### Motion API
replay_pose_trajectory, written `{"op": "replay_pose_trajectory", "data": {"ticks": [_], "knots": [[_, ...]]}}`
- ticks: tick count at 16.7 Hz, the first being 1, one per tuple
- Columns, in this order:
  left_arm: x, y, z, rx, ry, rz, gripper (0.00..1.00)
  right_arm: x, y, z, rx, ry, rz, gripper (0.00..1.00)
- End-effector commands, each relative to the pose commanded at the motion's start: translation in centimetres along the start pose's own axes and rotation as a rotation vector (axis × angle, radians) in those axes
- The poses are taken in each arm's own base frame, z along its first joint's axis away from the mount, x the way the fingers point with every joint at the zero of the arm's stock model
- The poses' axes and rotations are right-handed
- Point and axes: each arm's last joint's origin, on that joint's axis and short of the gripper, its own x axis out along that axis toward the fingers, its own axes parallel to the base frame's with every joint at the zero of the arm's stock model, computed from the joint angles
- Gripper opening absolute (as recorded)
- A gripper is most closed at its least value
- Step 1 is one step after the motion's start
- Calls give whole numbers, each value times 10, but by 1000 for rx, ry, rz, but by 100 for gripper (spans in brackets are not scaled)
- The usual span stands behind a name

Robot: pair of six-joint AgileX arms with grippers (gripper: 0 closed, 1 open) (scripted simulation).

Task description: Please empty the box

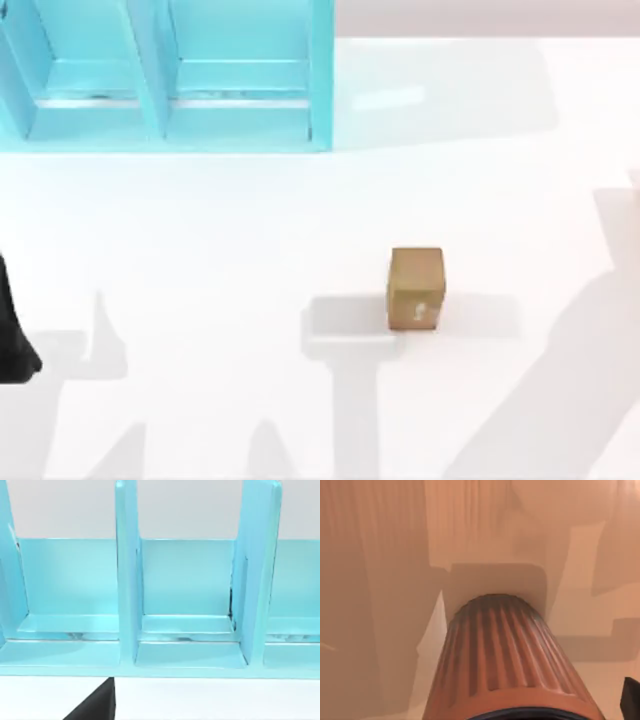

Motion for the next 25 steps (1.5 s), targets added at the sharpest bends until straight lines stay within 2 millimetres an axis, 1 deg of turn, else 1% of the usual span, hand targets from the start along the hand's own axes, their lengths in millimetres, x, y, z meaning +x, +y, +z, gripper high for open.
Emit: {"op": "replay_pose_trajectory", "data": {"ticks": [1,2,10,12,14,16,18,20,22,25], "knots": [[0,0,0,0,0,0,100,0,0,0,0,0,0,2],[0,0,0,0,0,0,100,0,0,0,0,0,0,0],[0,0,0,0,0,0,100,0,0,0,2,-1,0,0],[0,0,0,0,0,0,100,-6,1,1,1,-8,1,0],[0,0,0,0,0,0,100,-27,4,5,-1,-33,-2,0],[0,0,0,0,0,0,100,-57,6,7,4,-69,-16,0],[0,0,0,0,0,0,100,-89,7,5,15,-98,-33,0],[0,0,0,0,0,0,100,-113,7,1,25,-107,-43,0],[0,0,0,0,0,0,100,-128,5,-3,34,-95,-44,0],[0,0,0,0,0,0,100,-134,-1,-5,31,-50,-27,0]]}}
